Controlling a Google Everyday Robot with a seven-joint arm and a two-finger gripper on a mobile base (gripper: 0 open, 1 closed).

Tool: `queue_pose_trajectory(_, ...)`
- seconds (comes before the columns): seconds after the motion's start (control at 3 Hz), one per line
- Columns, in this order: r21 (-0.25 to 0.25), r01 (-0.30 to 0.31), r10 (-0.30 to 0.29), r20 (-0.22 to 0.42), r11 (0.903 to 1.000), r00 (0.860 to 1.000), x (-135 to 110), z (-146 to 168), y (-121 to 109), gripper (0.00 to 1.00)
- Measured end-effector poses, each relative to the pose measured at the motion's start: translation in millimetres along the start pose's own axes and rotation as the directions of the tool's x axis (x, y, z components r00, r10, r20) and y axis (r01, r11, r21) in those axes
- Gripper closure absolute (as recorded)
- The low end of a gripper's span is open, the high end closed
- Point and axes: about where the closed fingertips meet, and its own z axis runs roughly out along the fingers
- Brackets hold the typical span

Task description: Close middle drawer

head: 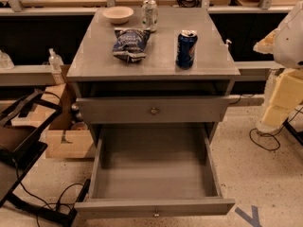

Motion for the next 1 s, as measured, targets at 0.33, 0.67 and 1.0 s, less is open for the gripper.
queue_pose_trajectory(0.33,0.0,0.0,0.0,0.0,1.0,1.0,0,0,0,0.0)
queue_pose_trajectory(0.67,-0.014,-0.016,0.016,0.027,0.9998,1.0,7,19,10,0.0)
queue_pose_trajectory(1.0,-0.064,-0.08,0.087,0.128,0.9948,0.988,38,97,49,0.0)
